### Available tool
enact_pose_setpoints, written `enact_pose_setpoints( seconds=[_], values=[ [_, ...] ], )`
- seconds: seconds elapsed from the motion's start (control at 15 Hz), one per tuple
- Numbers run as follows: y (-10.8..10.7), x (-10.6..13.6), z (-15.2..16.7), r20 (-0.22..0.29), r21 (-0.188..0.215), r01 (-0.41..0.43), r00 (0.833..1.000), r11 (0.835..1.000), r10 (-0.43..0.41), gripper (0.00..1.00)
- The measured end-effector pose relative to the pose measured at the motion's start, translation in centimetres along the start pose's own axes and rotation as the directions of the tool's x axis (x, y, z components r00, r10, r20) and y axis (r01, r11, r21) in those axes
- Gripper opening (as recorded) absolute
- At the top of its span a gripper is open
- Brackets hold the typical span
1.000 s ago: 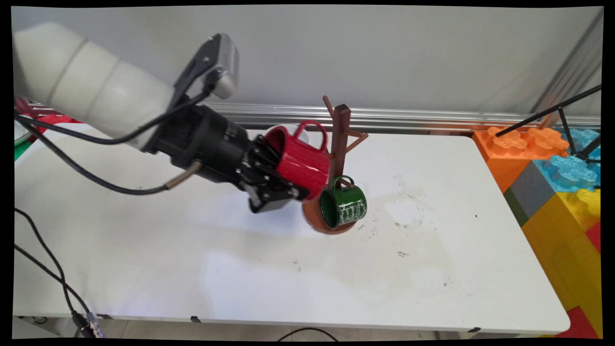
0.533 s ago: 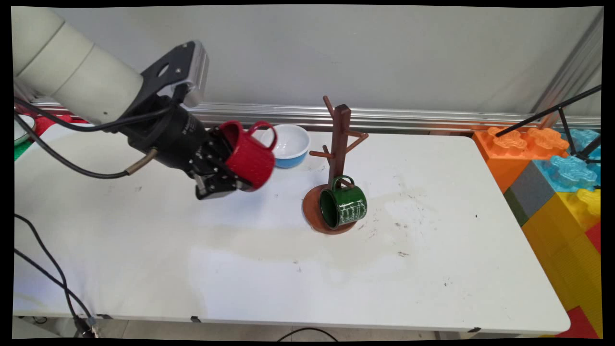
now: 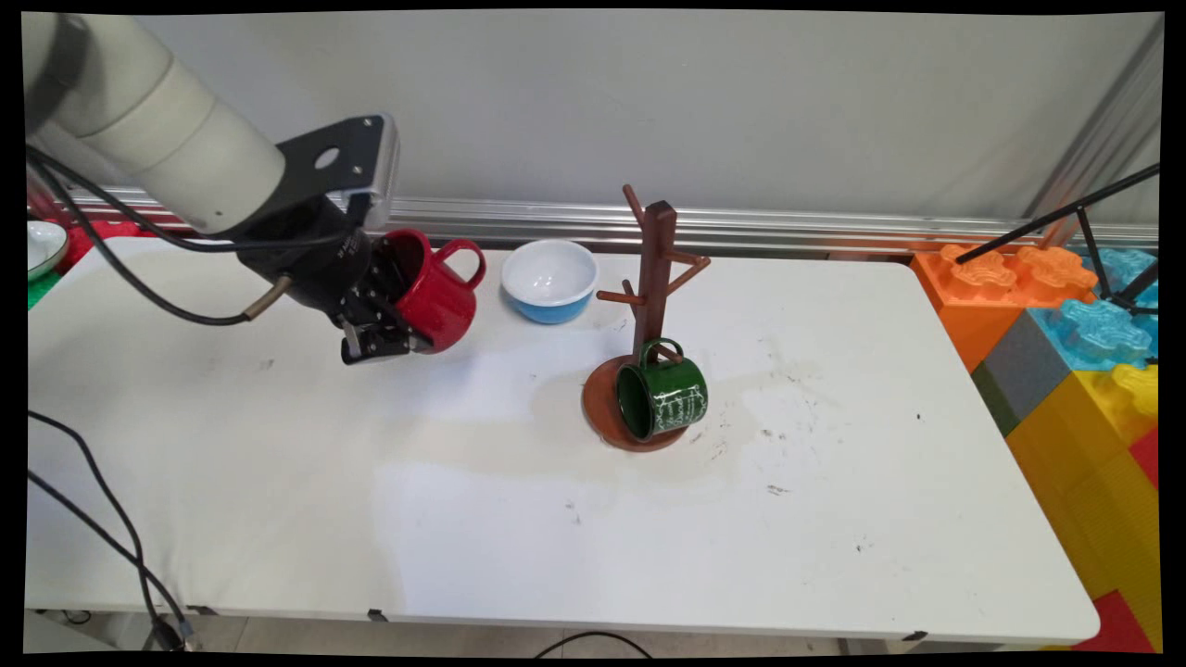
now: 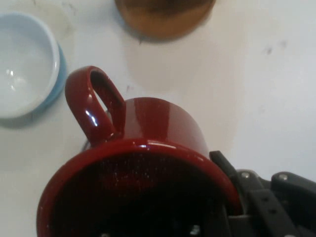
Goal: Place the picked object on the table
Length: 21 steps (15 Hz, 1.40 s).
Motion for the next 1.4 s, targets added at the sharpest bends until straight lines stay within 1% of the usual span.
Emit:
enact_pose_setpoints(
  seconds=[0.2,0.53,0.73,0.93,1.2,1.4],
  values=[
    [-1.2,-0.1,1.5,0.058,0.003,-0.026,0.998,1.0,0.025,0.0],
    [-2.7,0.2,4.5,0.122,-0.009,-0.064,0.99,0.998,0.065,0.0],
    [-3.8,0.8,6.7,0.144,-0.02,-0.075,0.987,0.997,0.077,0.0],
    [-4.8,1.4,8.8,0.154,-0.037,-0.08,0.984,0.996,0.085,0.0],
    [-5.8,2.1,11.8,0.168,-0.072,-0.084,0.981,0.994,0.095,0.0],
    [-6.3,2.5,13.4,0.175,-0.096,-0.08,0.98,0.992,0.096,0.0]
  ],
)
